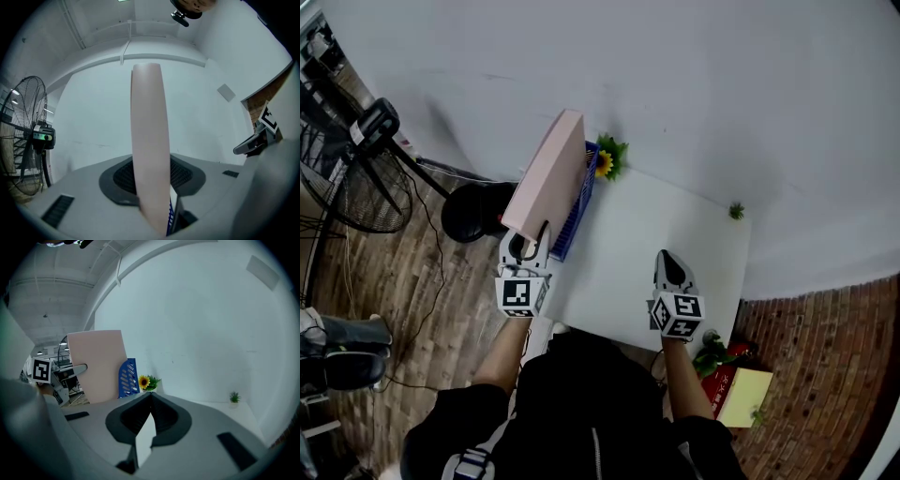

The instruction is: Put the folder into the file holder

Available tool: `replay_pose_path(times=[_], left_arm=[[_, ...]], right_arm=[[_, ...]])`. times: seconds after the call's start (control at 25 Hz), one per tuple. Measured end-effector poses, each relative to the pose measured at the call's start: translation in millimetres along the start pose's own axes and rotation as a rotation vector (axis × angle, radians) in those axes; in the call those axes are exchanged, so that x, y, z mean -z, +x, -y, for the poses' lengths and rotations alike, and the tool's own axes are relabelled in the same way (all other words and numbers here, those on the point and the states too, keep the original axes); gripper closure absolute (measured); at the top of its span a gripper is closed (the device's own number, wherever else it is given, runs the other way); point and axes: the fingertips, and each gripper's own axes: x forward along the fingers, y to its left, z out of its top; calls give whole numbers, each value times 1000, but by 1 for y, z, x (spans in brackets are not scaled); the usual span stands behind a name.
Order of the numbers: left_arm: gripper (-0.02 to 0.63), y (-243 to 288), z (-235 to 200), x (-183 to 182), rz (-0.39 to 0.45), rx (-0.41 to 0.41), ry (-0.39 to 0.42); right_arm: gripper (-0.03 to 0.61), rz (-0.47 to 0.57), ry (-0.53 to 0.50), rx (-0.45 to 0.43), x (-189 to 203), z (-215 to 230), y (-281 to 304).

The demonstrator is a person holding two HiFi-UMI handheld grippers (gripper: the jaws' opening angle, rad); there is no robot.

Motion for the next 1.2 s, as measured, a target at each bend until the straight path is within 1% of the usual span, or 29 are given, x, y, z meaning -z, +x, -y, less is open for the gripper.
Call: replay_pose_path(times=[0.44,0.68,0.8,0.92,1.2], left_arm=[[431,8,-6,28,-58,-21,-3],[433,9,-7,46,-80,-30,17],[433,9,-6,61,-113,-31,14],[431,11,-5,71,-125,-36,15],[431,9,-6,99,-199,-28,25]], right_arm=[[572,-16,14,6,6,9,-1],[572,-27,25,14,11,16,-2],[572,-30,37,21,14,21,-3],[572,-42,38,26,17,26,-3],[572,-51,52,28,21,30,-2]])
